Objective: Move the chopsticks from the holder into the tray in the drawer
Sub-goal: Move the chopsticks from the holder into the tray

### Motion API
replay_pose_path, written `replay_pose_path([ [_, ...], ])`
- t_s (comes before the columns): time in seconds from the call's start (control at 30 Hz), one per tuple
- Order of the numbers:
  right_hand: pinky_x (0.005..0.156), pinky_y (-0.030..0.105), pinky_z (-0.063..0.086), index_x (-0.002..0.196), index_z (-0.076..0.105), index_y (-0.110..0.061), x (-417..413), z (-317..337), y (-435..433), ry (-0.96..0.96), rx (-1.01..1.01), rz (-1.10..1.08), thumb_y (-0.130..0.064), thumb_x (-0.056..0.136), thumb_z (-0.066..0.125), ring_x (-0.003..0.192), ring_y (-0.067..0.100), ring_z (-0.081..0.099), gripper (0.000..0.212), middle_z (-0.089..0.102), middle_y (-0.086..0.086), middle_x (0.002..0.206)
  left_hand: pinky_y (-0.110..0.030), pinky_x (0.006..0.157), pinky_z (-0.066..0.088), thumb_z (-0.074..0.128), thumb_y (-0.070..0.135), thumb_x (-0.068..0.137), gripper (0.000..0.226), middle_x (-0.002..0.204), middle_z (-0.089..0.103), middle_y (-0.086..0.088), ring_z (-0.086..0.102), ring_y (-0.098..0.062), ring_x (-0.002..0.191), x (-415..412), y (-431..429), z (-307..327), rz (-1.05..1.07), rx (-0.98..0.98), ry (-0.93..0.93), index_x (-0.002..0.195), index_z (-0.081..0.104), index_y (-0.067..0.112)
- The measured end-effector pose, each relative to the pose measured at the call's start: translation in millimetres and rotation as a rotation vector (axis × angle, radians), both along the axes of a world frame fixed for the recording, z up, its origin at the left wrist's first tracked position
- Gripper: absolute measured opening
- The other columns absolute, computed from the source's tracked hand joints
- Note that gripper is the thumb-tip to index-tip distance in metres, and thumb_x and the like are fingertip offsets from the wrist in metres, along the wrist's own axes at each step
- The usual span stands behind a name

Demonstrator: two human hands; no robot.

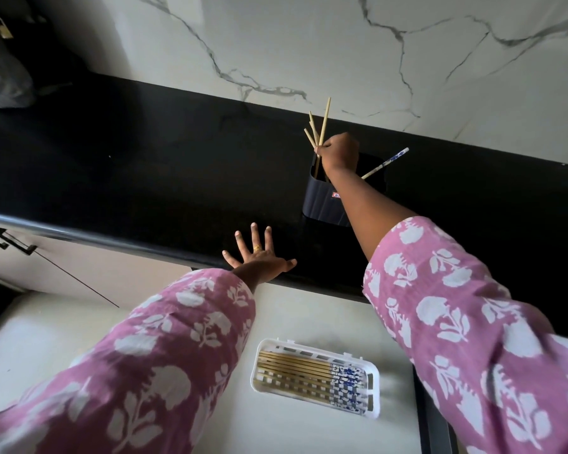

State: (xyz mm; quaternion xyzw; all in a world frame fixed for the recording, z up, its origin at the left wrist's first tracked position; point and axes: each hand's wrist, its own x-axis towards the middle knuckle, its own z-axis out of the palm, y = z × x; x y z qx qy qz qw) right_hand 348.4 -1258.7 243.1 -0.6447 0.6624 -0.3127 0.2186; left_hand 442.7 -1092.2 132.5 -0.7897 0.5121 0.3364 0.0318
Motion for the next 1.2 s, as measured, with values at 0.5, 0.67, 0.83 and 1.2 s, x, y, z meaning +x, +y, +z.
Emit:
replay_pose_path([
  [0.5,0.07,0.02,0.051,0.09,0.075,-0.006,-50.9,59.2,26.2,-0.276,-0.372,-0.199,-0.019,0.085,0.063,0.074,0.018,0.068,0.018,0.076,0.011,0.082,-0.064,0.109,-0.008,0.042,0.071,0.083,0.095,0.154,-0.032,0.008,-0.029,-0.032,0.142,-0.6,3.6,6.9,-0.014,0.012,-0.02,0.148,-0.015,0.035],
  [0.67,0.07,0.027,0.058,0.087,0.074,0.0,-80.3,70.2,47.5,-0.517,-0.459,-0.221,-0.014,0.082,0.066,0.064,0.014,0.067,0.017,0.068,0.004,0.068,-0.064,0.11,-0.008,0.042,0.072,0.083,0.095,0.154,-0.032,0.008,-0.028,-0.032,0.142,-0.6,6.1,10.1,-0.021,0.016,-0.021,0.148,-0.016,0.035],
  [0.83,0.06,0.018,0.052,0.095,0.07,0.005,-101.0,49.7,81.7,-0.675,-0.402,-0.152,-0.009,0.082,0.067,0.047,-0.004,0.057,0.019,0.064,-0.002,0.062,-0.064,0.111,-0.007,0.041,0.073,0.082,0.095,0.155,-0.03,0.008,-0.027,-0.032,0.142,-1.6,7.3,10.4,-0.022,0.006,-0.03,0.149,-0.014,0.035],
  [1.2,0.057,0.004,0.043,0.09,0.073,0.002,-89.6,-72.6,180.7,-0.373,0.025,0.177,-0.007,0.078,0.073,0.046,-0.015,0.052,0.015,0.068,0.0,0.066,-0.064,0.11,-0.007,0.041,0.073,0.082,0.094,0.156,-0.026,0.008,-0.026,-0.032,0.143,-3.7,8.4,8.1,-0.011,-0.014,-0.042,0.149,-0.012,0.035],
])
